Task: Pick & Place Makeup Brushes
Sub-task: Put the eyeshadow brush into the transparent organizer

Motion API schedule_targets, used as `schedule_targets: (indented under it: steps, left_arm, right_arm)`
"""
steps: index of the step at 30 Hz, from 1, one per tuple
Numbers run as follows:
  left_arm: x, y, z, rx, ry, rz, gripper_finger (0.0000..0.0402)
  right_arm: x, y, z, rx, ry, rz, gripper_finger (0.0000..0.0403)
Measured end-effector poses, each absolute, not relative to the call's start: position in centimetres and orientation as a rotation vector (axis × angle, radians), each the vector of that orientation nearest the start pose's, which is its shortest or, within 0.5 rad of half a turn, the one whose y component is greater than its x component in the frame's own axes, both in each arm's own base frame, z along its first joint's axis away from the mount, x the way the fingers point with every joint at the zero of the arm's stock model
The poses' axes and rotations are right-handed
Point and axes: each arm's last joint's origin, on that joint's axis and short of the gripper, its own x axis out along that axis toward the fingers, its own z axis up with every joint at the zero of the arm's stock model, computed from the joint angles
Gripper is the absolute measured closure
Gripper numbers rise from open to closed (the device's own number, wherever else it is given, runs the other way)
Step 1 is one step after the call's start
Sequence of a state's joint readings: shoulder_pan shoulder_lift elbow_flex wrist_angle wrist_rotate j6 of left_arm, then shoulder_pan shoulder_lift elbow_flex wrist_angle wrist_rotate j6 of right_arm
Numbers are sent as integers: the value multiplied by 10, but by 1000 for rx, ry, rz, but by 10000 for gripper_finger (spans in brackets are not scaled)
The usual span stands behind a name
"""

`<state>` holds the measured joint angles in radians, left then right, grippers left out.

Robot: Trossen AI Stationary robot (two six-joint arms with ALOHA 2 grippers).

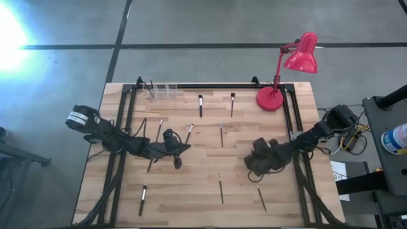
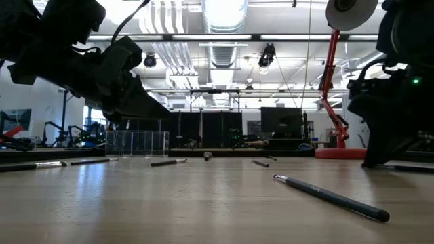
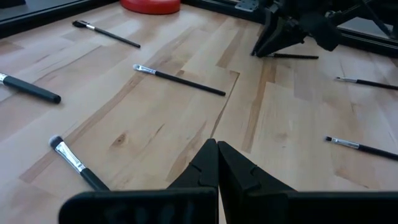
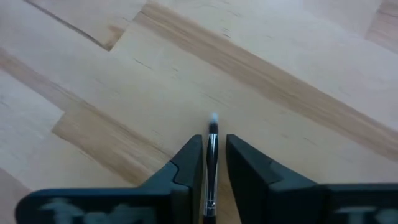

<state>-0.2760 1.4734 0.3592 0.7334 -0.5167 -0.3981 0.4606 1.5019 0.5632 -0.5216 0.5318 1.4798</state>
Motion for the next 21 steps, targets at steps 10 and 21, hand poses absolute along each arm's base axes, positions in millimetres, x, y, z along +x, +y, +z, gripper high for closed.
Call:
schedule_targets:
  steps: [10,21]
  left_arm:
    - [237,-52,139,-262,295,305,402]
    - [241,-57,145,-167,272,316,399]
  right_arm:
    - [191,77,113,538,946,-860,351]
    - [192,76,129,450,915,-757,389]
